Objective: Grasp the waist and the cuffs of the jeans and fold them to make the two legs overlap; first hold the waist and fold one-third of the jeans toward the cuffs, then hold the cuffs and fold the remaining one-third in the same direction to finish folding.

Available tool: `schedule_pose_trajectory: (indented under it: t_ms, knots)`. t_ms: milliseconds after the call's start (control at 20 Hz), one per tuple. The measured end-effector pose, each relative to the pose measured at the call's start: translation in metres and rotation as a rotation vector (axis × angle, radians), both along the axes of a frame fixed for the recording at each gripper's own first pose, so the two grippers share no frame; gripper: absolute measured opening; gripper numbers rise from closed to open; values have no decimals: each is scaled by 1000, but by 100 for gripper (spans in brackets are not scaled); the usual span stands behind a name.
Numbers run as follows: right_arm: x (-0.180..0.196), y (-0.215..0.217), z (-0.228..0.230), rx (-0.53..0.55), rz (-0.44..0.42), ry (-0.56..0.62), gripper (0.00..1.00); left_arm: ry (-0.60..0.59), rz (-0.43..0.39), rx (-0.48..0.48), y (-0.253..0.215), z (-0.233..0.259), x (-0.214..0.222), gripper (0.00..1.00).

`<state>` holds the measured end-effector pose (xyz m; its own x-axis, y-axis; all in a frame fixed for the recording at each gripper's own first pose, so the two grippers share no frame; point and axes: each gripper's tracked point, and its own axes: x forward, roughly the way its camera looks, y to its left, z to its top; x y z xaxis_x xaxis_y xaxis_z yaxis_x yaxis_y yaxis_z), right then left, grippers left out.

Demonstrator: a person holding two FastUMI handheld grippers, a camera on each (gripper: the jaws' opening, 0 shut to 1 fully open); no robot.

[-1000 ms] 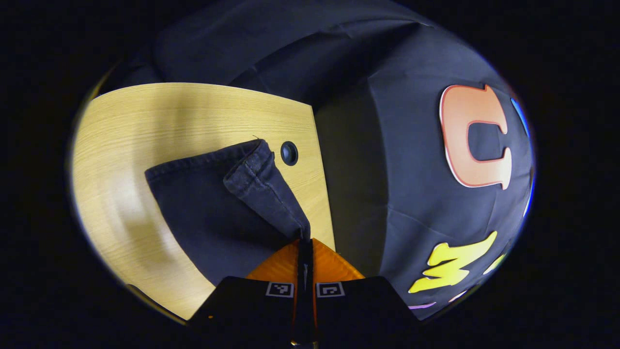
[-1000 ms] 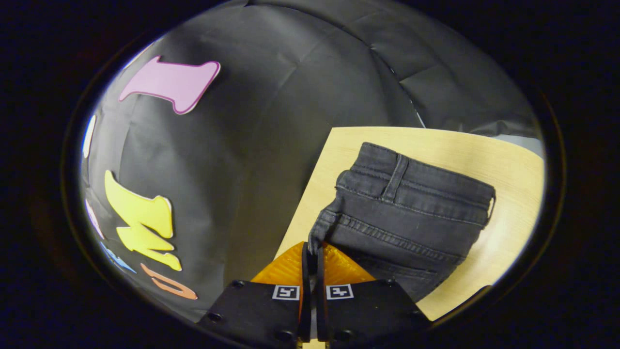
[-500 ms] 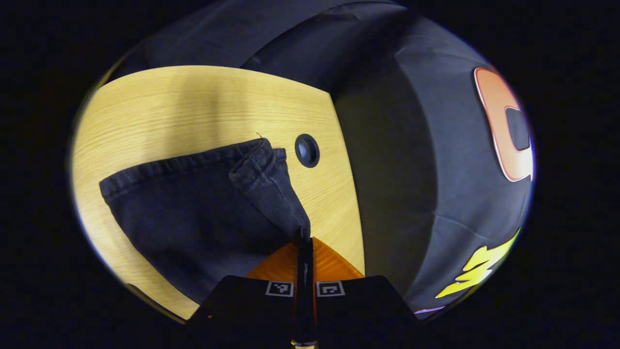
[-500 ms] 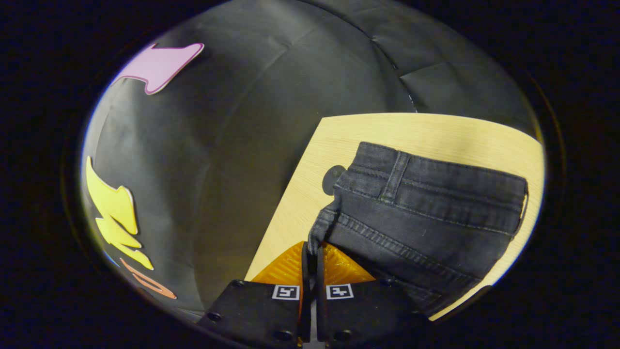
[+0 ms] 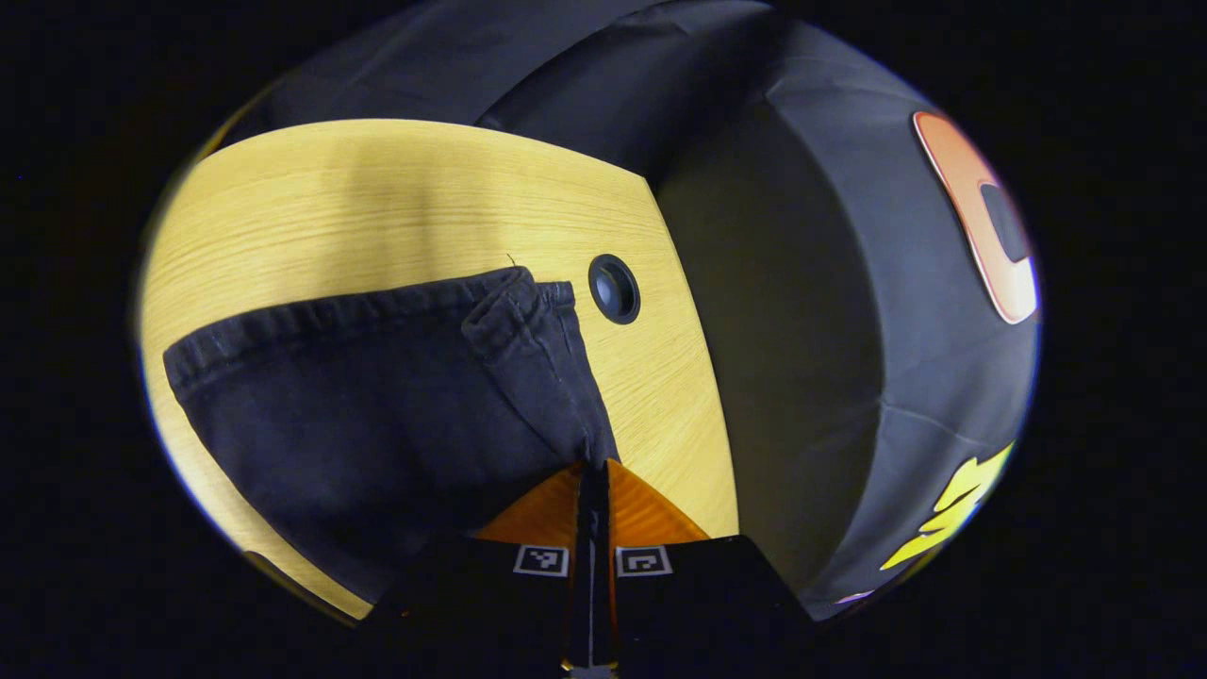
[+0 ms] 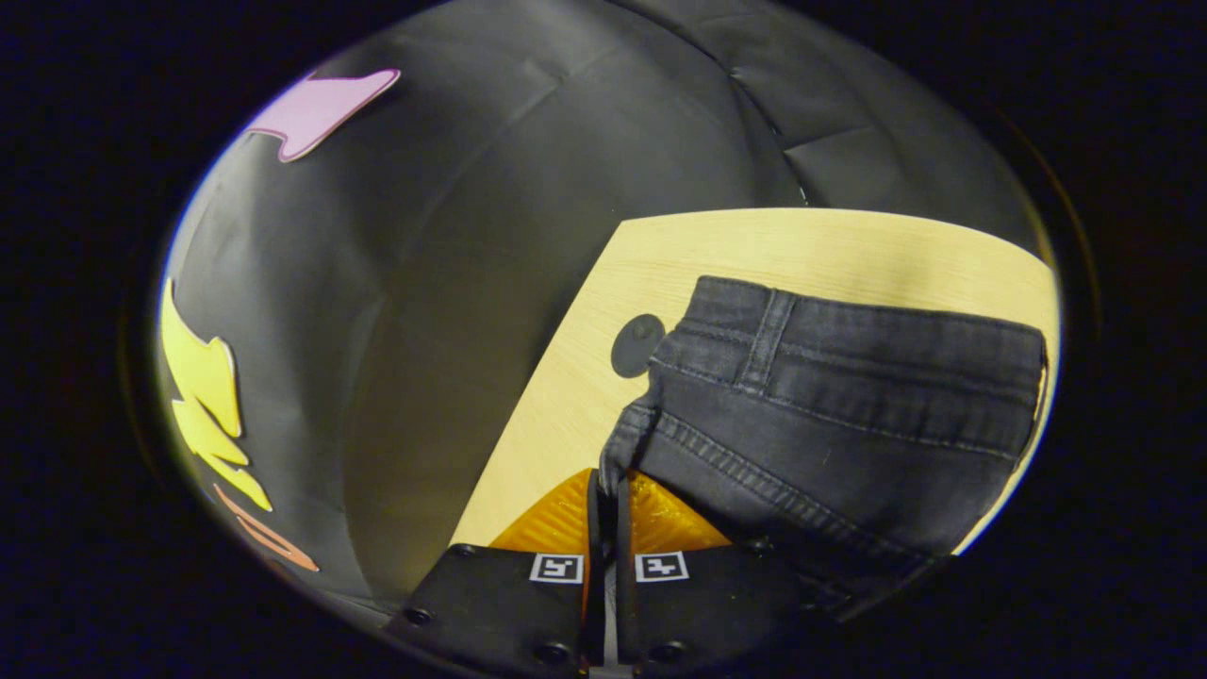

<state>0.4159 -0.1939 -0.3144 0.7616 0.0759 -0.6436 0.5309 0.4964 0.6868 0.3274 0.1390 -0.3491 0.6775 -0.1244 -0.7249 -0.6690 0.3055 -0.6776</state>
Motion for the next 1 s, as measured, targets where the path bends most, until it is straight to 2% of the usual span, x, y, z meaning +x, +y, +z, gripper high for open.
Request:
schedule_pose_trajectory:
  t_ms: [50,200,250,300,400,450,500,600,650,700,800,1000]
  knots:
    - [1,2,6,21,1,-28,6,-3,3,4,-1,3,-2,6]
    - [3,7,15,24,18,-58,65,-25,1,20,-3,16,-3,22]
    - [-2,6,17,3,28,-58,84,-45,-14,29,-5,23,-2,34]
    - [-3,6,19,-15,33,-60,76,-56,-31,45,-10,30,1,56]
    - [-6,7,24,-30,38,-64,94,-34,-64,106,-8,35,-11,100]
    - [-7,8,27,-32,39,-70,87,-36,-78,122,-10,38,-15,99]
    - [-9,9,33,-34,42,-78,96,-52,-79,132,-8,42,-20,99]
    - [-23,9,50,-39,56,-102,96,-98,-83,162,-8,56,-24,99]
    - [-31,8,61,-48,65,-118,89,-119,-104,196,-9,66,-30,99]
    - [-41,5,71,-66,72,-132,97,-141,-128,234,-15,79,-37,99]
    - [-68,-2,91,-121,78,-152,97,-184,-189,324,-27,105,-51,99]
    - [-130,-11,124,-241,110,-167,96,-310,-250,489,-48,179,-85,99]
